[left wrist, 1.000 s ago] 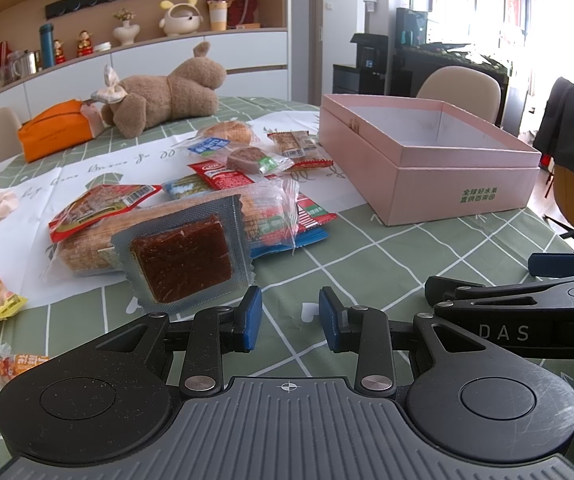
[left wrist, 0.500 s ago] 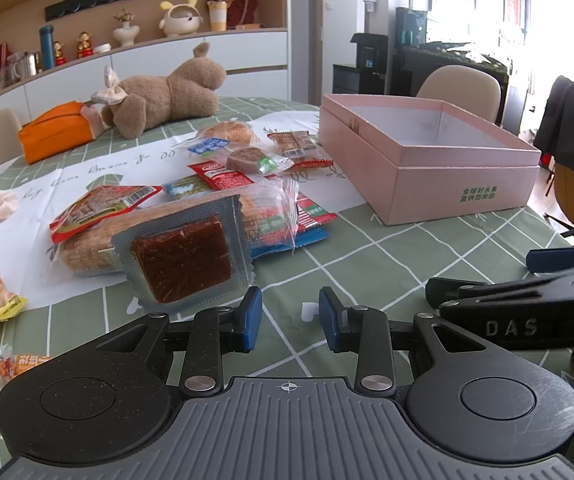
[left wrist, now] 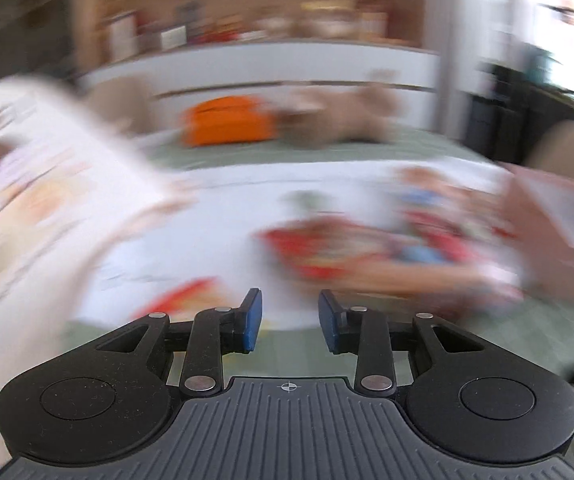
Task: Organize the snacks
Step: 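Move the left tool toward the red-and-white cartoon snack bag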
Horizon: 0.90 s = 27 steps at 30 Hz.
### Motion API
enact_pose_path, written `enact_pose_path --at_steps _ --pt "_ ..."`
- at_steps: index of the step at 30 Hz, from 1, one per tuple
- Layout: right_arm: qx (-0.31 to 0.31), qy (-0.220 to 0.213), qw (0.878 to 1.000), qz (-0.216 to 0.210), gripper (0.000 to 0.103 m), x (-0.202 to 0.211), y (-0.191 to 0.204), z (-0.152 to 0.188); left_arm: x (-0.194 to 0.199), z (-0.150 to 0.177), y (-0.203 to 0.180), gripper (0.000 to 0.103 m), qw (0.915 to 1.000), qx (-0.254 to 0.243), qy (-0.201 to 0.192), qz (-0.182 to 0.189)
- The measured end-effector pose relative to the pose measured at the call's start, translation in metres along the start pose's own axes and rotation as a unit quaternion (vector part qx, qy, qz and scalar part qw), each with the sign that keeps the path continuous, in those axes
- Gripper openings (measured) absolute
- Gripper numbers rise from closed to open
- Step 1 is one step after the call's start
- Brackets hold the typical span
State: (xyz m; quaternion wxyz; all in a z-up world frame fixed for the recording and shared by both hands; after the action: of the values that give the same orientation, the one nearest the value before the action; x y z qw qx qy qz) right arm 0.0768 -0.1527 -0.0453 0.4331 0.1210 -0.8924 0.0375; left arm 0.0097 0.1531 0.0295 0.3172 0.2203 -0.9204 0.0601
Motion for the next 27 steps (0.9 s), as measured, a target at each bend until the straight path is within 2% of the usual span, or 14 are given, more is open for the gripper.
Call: enact_pose_path --at_steps 2,4,7,10,12,14,17,20,22,23,26,27 --pt "0.010 0.012 1.000 -0.012 0.103 0.001 0.005 -0.002 -0.012 -0.003 0.029 0.034 0.9984 0.043 0.013 -0.035" --pt "0.015 0.021 0.999 -0.031 0.102 0.005 0.015 -0.005 -0.024 -0.004 0.053 0.034 0.9955 0.075 0.025 -0.052" --pt "0.029 -0.002 0.997 -0.075 0.102 0.022 0.044 -0.013 -0.038 -0.003 0.063 0.034 0.9950 0.077 0.046 -0.045" --pt "0.048 0.010 0.988 -0.146 0.100 0.027 0.085 -0.020 -0.044 0.000 0.061 0.034 0.9962 0.066 0.055 -0.017" --pt "0.074 0.026 0.979 -0.186 0.078 0.026 0.117 -0.022 -0.044 0.000 0.055 0.034 0.9966 0.056 0.059 0.006" --pt "0.100 0.033 0.972 -0.211 0.064 0.025 0.143 -0.021 -0.045 0.002 0.050 0.034 0.9956 0.049 0.067 0.044" --pt "0.147 0.026 0.962 -0.228 0.061 0.019 0.187 -0.022 -0.042 0.006 0.044 0.034 0.9934 0.036 0.076 0.078" --pt "0.190 0.028 0.954 -0.231 0.061 0.002 0.217 -0.022 -0.041 0.006 0.046 0.034 0.9919 0.039 0.081 0.089" --pt "0.206 0.034 0.949 -0.237 0.055 -0.009 0.226 -0.023 -0.041 0.005 0.048 0.034 0.9925 0.040 0.079 0.084" --pt "0.212 0.036 0.946 -0.244 0.043 -0.010 0.228 -0.022 -0.042 0.004 0.048 0.034 0.9927 0.041 0.080 0.081" --pt "0.218 0.039 0.944 -0.245 0.032 -0.007 0.224 -0.022 -0.047 0.002 0.049 0.034 0.9931 0.047 0.081 0.071" --pt "0.212 0.043 0.945 -0.246 0.032 -0.004 0.217 -0.022 -0.049 0.001 0.047 0.034 0.9936 0.046 0.079 0.067"
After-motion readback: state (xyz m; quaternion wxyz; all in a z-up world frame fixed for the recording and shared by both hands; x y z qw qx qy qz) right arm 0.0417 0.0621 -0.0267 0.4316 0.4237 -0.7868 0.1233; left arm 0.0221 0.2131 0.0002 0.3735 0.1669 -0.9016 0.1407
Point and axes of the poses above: each gripper's, at about its wrist camera, not at the fingertips, and x roughly against the way its jaws point, y to its left, z to its underside, the point moved 4 cm from there along -x, roughly the way its jaws point, and after that the axes turned 2 degrees about -z, right-handed, at the moved point
